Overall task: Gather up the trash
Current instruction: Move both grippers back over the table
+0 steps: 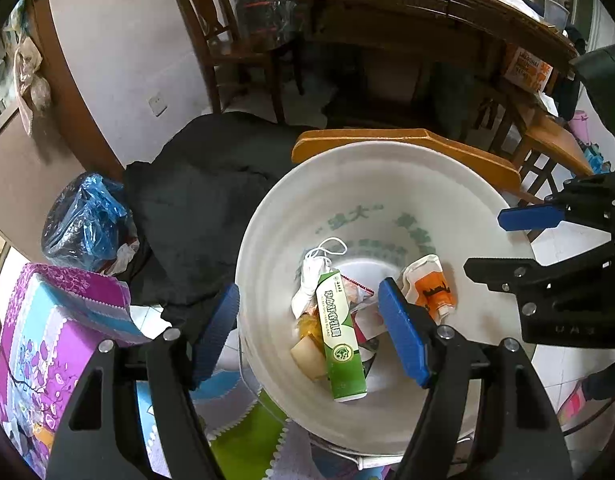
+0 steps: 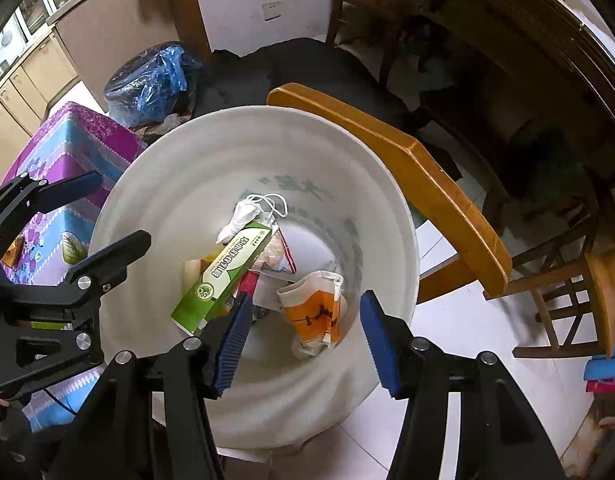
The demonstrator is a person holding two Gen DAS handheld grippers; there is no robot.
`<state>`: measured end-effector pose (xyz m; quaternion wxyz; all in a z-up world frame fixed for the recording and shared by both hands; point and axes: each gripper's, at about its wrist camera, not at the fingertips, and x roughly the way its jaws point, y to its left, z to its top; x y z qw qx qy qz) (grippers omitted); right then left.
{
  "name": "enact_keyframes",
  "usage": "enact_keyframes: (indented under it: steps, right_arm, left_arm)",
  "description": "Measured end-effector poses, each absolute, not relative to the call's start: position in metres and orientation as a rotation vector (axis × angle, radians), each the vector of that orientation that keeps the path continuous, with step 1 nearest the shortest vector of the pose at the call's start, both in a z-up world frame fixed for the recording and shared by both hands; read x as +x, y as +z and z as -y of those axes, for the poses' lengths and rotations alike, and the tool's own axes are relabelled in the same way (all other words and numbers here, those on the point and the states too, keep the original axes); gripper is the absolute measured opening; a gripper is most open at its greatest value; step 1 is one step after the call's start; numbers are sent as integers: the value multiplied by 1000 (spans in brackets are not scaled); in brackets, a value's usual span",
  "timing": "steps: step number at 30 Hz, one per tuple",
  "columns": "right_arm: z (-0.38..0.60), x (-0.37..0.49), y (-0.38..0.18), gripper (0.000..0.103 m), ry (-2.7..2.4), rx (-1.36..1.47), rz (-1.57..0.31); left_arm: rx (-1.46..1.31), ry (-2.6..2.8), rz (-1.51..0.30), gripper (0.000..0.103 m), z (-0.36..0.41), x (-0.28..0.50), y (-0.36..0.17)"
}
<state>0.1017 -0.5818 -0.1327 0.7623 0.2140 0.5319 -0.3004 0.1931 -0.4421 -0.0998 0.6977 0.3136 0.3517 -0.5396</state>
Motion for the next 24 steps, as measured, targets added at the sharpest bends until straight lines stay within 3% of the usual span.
enact_keyframes:
  steps: [10,17,24]
  right_arm:
    - [578,100,-131,57,-643,483,-1136]
    - [551,101,-106,57,-612,525,-929]
    - [514,120,-105,58,-548,546,-857]
  left_arm:
    - [629,-1140,-765,69,420,200,-90]
    - [500,-953,-668,69,371,212,-68]
    - [463,-832,-672,69,323,230,-62]
